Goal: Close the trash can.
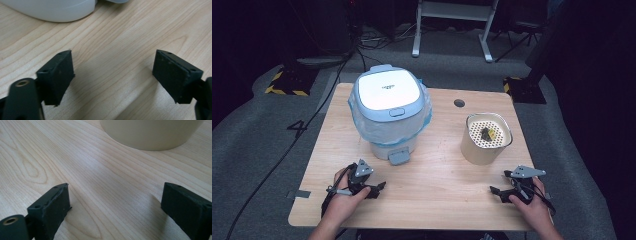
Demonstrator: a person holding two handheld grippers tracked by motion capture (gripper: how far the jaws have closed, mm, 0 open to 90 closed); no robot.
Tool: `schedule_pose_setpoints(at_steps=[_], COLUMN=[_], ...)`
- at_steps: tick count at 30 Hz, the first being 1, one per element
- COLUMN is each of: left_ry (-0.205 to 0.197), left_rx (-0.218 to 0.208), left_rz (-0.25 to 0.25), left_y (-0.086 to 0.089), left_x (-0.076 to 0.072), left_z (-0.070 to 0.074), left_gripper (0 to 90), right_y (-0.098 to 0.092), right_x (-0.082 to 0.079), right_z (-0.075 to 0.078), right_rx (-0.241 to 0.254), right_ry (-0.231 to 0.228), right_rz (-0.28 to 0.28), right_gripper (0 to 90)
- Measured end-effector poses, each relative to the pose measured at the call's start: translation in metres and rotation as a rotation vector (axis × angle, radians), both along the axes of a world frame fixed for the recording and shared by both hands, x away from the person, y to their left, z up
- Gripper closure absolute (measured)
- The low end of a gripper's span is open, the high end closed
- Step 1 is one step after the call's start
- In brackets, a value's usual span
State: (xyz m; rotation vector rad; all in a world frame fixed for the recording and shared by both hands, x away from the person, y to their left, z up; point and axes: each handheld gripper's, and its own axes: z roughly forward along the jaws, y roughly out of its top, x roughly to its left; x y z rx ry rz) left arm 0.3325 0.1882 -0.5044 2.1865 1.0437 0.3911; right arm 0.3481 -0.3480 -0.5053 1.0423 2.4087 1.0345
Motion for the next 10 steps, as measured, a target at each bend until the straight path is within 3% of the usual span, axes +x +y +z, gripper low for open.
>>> schedule_pose_setpoints(at_steps=[3,10], left_ry=[0.004,0.007], left_rx=[0.004,0.001], left_rz=[0.026,0.026], left_y=[-0.0009,-0.0008], left_x=[0.0013,0.0015], left_z=[-0.0005,-0.0007], left_gripper=[10.4,9.5], right_y=[0.0,0.0], right_x=[0.0,0.0], right_z=[0.0,0.0], right_rx=[0.0,0.0], right_ry=[0.0,0.0], right_rz=[0.0,0.0], right_gripper=[8.5,8.4])
